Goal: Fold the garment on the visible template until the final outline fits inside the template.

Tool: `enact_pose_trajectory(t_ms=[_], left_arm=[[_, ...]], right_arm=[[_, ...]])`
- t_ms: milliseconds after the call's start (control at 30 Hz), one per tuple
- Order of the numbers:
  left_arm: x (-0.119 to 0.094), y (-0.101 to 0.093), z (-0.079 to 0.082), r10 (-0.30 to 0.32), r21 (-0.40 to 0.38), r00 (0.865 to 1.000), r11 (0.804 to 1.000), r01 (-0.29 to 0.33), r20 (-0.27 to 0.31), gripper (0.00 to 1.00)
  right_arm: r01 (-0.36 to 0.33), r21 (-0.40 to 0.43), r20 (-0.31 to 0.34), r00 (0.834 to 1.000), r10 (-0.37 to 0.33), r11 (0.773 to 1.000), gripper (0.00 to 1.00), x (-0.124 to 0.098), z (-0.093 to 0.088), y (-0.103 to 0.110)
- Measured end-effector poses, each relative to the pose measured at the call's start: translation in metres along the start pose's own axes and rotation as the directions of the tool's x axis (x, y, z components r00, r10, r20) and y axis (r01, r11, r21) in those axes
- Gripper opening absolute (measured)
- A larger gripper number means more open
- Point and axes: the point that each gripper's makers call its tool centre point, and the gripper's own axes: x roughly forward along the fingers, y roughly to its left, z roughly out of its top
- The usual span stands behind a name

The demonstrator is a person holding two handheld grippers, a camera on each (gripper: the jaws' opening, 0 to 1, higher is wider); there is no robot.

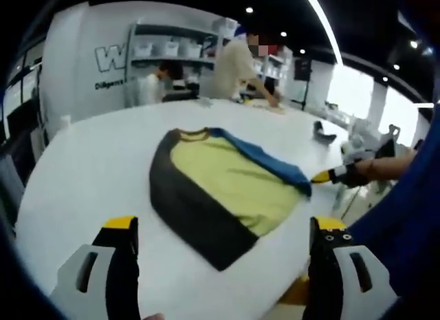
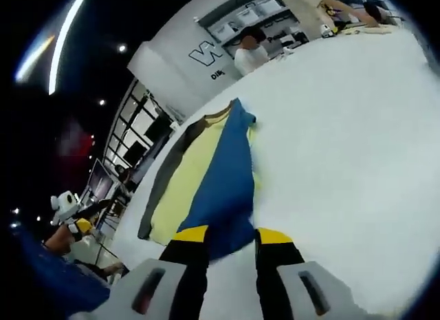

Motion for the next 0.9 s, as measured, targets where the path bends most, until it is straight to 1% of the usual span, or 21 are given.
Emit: enact_pose_trajectory(t_ms=[100, 167, 233, 333, 500, 533, 567, 633, 667, 733, 800, 833, 900], left_arm=[[-0.002, 0.001, 0.001, 0.005, 0.005, 1.0, 1.0, -0.005, 0.002, 0.99], [-0.002, 0.003, 0.001, 0.006, 0.003, 1.0, 1.0, -0.006, 0.002, 0.98], [-0.003, 0.006, 0.0, 0.009, 0.003, 1.0, 1.0, -0.009, 0.005, 0.98], [-0.003, 0.004, 0.001, 0.008, 0.005, 1.0, 1.0, -0.008, 0.005, 0.98], [-0.004, 0.006, 0.0, 0.008, 0.007, 1.0, 1.0, -0.008, 0.002, 0.98], [-0.005, 0.005, 0.001, 0.009, 0.006, 1.0, 1.0, -0.009, 0.005, 0.98], [-0.006, 0.006, 0.001, 0.009, 0.003, 1.0, 1.0, -0.009, 0.007, 0.98], [-0.006, 0.005, 0.0, 0.01, 0.0, 1.0, 1.0, -0.01, 0.008, 0.98], [-0.007, 0.003, 0.0, 0.009, -0.003, 1.0, 1.0, -0.009, 0.012, 0.98], [-0.007, 0.003, -0.003, 0.005, 0.001, 1.0, 1.0, -0.005, 0.006, 0.98], [-0.009, 0.002, -0.007, 0.004, 0.002, 1.0, 1.0, -0.004, 0.002, 0.98], [-0.009, 0.001, -0.008, 0.003, 0.0, 1.0, 1.0, -0.003, 0.0, 0.98], [-0.009, 0.001, -0.01, 0.0, -0.002, 1.0, 1.0, 0.0, -0.004, 0.98]], right_arm=[[-0.01, 0.019, -0.014, 1.0, 0.011, 1.0, 0.24, 0.005, -0.006, 0.0], [-0.011, 0.025, -0.016, 1.0, 0.011, 1.0, 0.26, 0.006, -0.005, 0.0], [-0.023, 0.054, -0.014, 1.0, 0.024, 0.998, 0.27, 0.009, -0.006, 0.0], [-0.025, 0.064, -0.018, 0.999, 0.026, 0.998, 0.3, 0.012, -0.007, -0.001], [-0.048, 0.107, -0.03, 0.998, 0.052, 0.993, 0.28, 0.016, -0.01, 0.003], [-0.046, 0.158, -0.038, 0.998, 0.053, 0.986, 0.27, 0.02, -0.014, 0.001], [-0.058, 0.216, 0.005, 0.998, 0.058, 0.975, 0.24, 0.019, -0.008, 0.004], [-0.077, 0.284, 0.015, 0.997, 0.076, 0.956, 0.2, 0.019, -0.007, 0.005], [-0.096, 0.31, 0.005, 0.995, 0.099, 0.946, 0.18, 0.019, -0.011, 0.006], [-0.134, 0.327, 0.001, 0.99, 0.141, 0.935, 0.15, 0.016, -0.016, 0.018], [-0.155, 0.327, 0.009, 0.987, 0.161, 0.932, 0.13, 0.011, -0.021, 0.027], [-0.161, 0.334, 0.027, 0.986, 0.162, 0.929, 0.13, 0.008, -0.02, 0.033], [-0.168, 0.348, 0.043, 0.986, 0.163, 0.922, 0.11, 0.009, -0.018, 0.032]])
